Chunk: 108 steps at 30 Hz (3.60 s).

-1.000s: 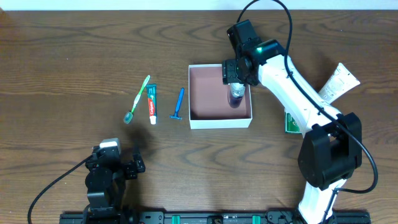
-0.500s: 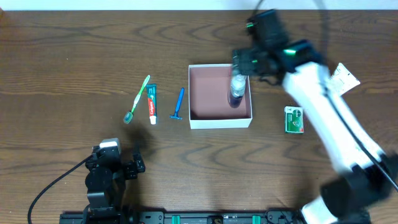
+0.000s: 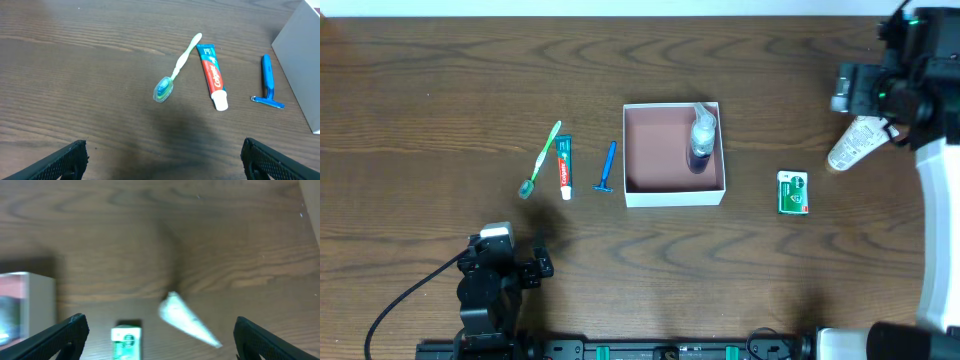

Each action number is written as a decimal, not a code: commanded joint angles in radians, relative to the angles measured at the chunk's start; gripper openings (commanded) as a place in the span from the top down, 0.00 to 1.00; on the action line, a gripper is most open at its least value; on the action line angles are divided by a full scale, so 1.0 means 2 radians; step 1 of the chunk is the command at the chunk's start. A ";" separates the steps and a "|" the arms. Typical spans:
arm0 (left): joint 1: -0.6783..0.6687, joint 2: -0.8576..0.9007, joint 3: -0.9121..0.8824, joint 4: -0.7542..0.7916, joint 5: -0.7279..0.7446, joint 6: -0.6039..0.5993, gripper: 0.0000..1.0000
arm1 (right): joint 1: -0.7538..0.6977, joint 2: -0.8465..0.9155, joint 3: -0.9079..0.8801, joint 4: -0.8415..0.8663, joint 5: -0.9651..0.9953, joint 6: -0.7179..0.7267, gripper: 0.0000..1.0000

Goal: Pack container
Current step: 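Move the right gripper to the white lotion tube and grasp it, then place the lotion tube upright in the box's left corner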

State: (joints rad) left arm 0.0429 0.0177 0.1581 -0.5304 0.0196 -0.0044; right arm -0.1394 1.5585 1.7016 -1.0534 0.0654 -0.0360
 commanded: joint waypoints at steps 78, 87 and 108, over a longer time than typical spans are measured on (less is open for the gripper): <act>-0.002 0.000 -0.007 0.000 -0.001 -0.008 0.02 | 0.356 0.117 0.061 0.067 -0.053 0.130 0.98; -0.002 0.000 -0.007 0.000 -0.001 -0.008 0.02 | 0.356 0.182 0.061 0.105 -0.044 0.130 0.97; -0.002 0.000 -0.007 0.000 -0.001 -0.008 0.02 | 0.356 0.187 0.079 0.152 -0.044 0.087 0.37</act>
State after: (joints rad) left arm 0.0429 0.0177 0.1581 -0.5304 0.0196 -0.0044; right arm 0.5644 1.9579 1.8156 -0.7502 -0.0269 0.1772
